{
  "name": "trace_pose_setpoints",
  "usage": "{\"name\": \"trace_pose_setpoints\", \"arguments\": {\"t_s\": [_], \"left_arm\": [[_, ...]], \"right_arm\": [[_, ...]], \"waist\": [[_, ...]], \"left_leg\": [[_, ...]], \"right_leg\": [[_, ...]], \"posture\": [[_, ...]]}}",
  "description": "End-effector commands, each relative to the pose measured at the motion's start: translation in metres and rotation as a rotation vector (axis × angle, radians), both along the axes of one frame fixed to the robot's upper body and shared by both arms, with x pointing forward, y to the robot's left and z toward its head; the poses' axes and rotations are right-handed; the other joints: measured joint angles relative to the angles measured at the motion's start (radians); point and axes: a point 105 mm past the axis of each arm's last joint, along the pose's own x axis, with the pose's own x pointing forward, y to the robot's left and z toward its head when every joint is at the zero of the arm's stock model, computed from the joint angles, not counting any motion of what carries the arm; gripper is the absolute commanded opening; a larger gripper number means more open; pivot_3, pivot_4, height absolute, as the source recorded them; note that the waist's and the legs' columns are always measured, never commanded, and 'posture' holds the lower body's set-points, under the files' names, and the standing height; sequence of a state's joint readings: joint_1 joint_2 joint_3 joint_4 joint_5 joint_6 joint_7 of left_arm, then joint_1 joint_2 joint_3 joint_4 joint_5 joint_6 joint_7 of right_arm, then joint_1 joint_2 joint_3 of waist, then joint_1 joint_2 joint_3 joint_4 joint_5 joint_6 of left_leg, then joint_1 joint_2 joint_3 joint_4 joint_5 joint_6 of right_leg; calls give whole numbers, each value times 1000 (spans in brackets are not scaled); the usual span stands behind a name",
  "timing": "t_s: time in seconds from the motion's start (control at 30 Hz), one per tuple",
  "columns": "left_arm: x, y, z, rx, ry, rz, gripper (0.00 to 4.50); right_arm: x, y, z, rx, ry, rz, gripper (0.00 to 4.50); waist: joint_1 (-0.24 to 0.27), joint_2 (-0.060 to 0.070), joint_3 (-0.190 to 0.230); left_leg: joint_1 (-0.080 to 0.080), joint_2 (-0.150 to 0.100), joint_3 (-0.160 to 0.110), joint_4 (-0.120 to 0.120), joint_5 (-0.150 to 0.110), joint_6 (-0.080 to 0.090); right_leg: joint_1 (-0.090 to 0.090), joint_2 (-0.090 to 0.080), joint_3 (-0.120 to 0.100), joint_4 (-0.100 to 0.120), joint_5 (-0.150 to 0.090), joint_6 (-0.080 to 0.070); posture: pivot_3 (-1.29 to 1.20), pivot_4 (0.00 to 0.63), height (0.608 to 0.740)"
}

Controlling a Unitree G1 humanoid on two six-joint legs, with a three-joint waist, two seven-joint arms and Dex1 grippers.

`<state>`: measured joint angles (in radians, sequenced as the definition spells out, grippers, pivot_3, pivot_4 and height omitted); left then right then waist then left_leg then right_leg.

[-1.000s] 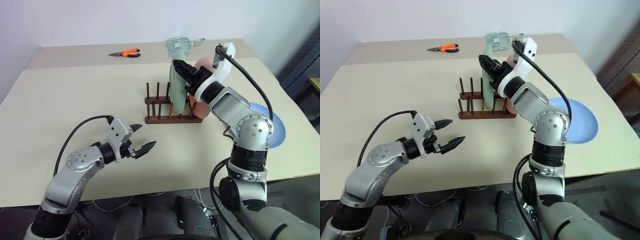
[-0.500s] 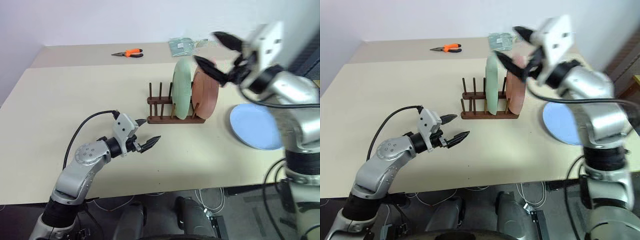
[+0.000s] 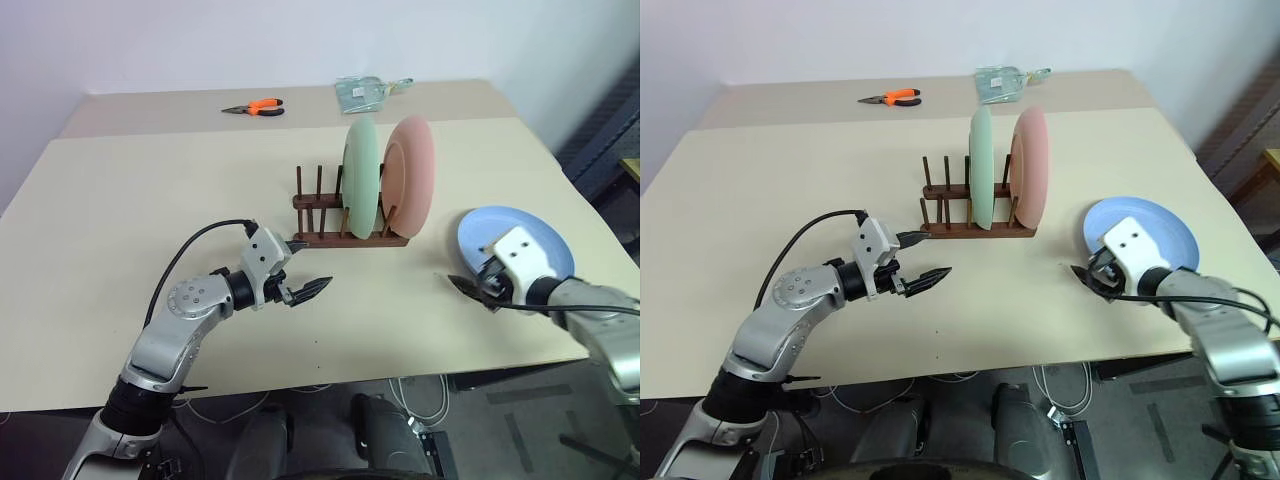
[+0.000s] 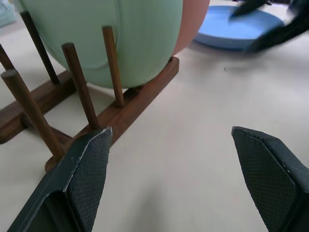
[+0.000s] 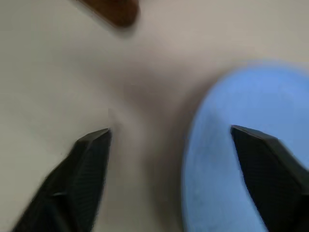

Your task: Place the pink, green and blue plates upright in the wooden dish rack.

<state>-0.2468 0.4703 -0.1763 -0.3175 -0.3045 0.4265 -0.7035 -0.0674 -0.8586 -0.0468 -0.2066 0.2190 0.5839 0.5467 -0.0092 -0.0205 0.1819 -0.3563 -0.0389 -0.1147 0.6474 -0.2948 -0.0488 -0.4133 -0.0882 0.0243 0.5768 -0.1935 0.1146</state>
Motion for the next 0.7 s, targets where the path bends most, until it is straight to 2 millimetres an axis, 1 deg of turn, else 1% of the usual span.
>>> {"name": "trace_pose_setpoints", "arguments": {"t_s": [0.03,0.07,0.1,0.17,0.2,0.23,0.27,0.37,0.4,0.43,0.47,0.5,0.53,0.57,0.6,0.67,0.7], "left_arm": [[-1,2,10,0,-52,1,4076],[-1,4,10,1,-51,8,4076],[-2,4,10,1,-51,12,4076],[-2,5,10,0,-51,17,4076],[-2,5,9,1,-52,20,4076],[-3,5,9,1,-51,22,4076],[-3,5,9,-1,-50,25,4076],[-3,5,9,-2,-48,30,4076],[-3,6,8,0,-47,31,4076],[-3,7,7,2,-45,32,4076],[-3,8,7,3,-44,33,4076],[-2,9,6,7,-44,36,4076],[-2,10,5,12,-45,40,4076],[0,12,5,15,-47,47,4076],[1,14,5,16,-50,56,4076],[4,18,6,18,-60,76,4076],[5,22,6,17,-68,91,4076]], "right_arm": [[7,-13,-6,-70,1,-68,2234],[9,-15,-6,-66,2,-86,1792],[10,-17,-6,-65,2,-96,1212],[12,-20,-4,-68,-1,-113,214],[15,-20,3,-77,-28,-115,95],[20,-22,13,-97,-70,-119,95],[27,-24,30,-131,-145,-119,95],[39,-26,68,-183,-304,-122,95],[48,-24,106,-171,-444,-130,95],[52,-20,144,-150,-577,-127,95],[53,-16,168,-133,-662,-123,95],[52,-2,203,-35,-776,-85,95],[49,15,230,73,-859,-30,95],[43,32,253,195,-916,33,95],[36,53,273,343,-947,119,95],[22,90,295,564,-929,290,95],[13,110,301,695,-889,383,95]], "waist": [[0,-1,0],[-1,-1,0],[0,-1,0],[1,-1,-1],[0,-2,-1],[0,-2,-1],[0,-1,-1],[-1,0,0],[-3,1,1],[-7,4,3],[-10,6,4],[-10,7,4],[-10,8,5],[-12,8,5],[-12,8,4],[-9,6,3],[-8,4,2]], "left_leg": [[0,0,0,0,0,0],[0,0,0,1,0,0],[1,0,0,1,0,0],[1,0,0,1,0,0],[1,0,0,1,0,0],[1,0,0,1,0,0],[1,0,-1,1,0,0],[1,0,0,1,0,0],[1,0,0,1,0,0],[0,0,0,1,0,0],[0,0,1,1,0,0],[1,0,2,1,0,0],[0,0,2,0,0,0],[1,1,2,-1,0,0],[1,2,1,-2,0,0],[1,3,-2,-3,0,0],[1,4,-3,-3,0,0]], "right_leg": [[1,0,0,0,0,0],[1,0,0,0,0,0],[1,0,0,0,0,0],[2,0,0,0,0,0],[2,0,0,0,0,0],[2,0,0,0,0,0],[2,0,0,0,0,0],[1,0,0,0,0,0],[1,0,0,0,0,0],[1,0,0,0,0,0],[0,0,1,0,0,1],[0,0,1,1,0,1],[-1,0,1,1,1,1],[-1,1,1,1,1,0],[-1,2,1,1,1,0],[-1,5,0,2,3,0],[-1,6,-1,2,4,-1]], "posture": [[0,150,740],[0,150,740],[0,150,740],[0,150,740],[0,150,740],[0,150,740],[0,150,740],[0,150,740],[0,150,740],[0,150,740],[0,150,740],[0,150,740],[0,150,740],[0,150,740],[0,150,740],[0,150,740],[0,150,740]]}}
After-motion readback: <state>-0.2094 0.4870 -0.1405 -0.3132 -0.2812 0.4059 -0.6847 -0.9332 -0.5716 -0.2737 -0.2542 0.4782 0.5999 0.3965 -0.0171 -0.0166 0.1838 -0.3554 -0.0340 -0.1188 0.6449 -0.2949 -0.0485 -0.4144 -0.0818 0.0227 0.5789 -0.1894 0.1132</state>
